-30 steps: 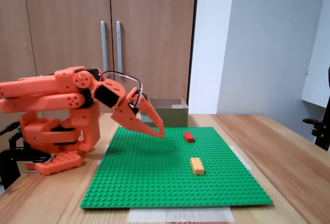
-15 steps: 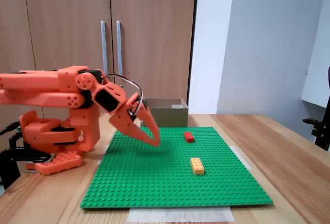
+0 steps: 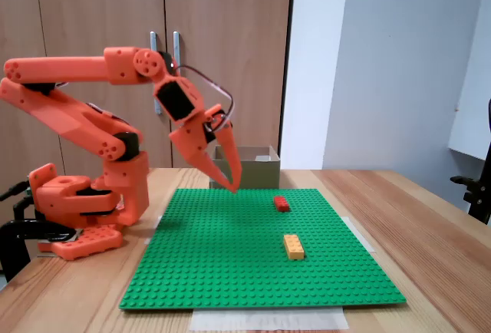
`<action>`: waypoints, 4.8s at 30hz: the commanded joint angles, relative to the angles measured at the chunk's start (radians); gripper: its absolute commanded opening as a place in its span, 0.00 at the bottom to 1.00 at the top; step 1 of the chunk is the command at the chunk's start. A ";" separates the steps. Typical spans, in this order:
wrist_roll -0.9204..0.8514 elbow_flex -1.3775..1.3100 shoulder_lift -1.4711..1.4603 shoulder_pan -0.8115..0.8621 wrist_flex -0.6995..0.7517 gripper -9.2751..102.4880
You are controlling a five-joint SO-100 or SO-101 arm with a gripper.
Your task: Pick the red lego block and put it in the box.
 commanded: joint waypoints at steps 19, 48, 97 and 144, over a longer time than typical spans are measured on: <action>0.006 -0.368 -0.462 -0.104 -0.052 0.14; 0.336 -0.678 -0.897 -0.256 0.046 0.35; 0.299 -0.704 -1.109 -0.353 -0.049 0.31; 0.388 -0.749 -1.218 -0.341 -0.038 0.31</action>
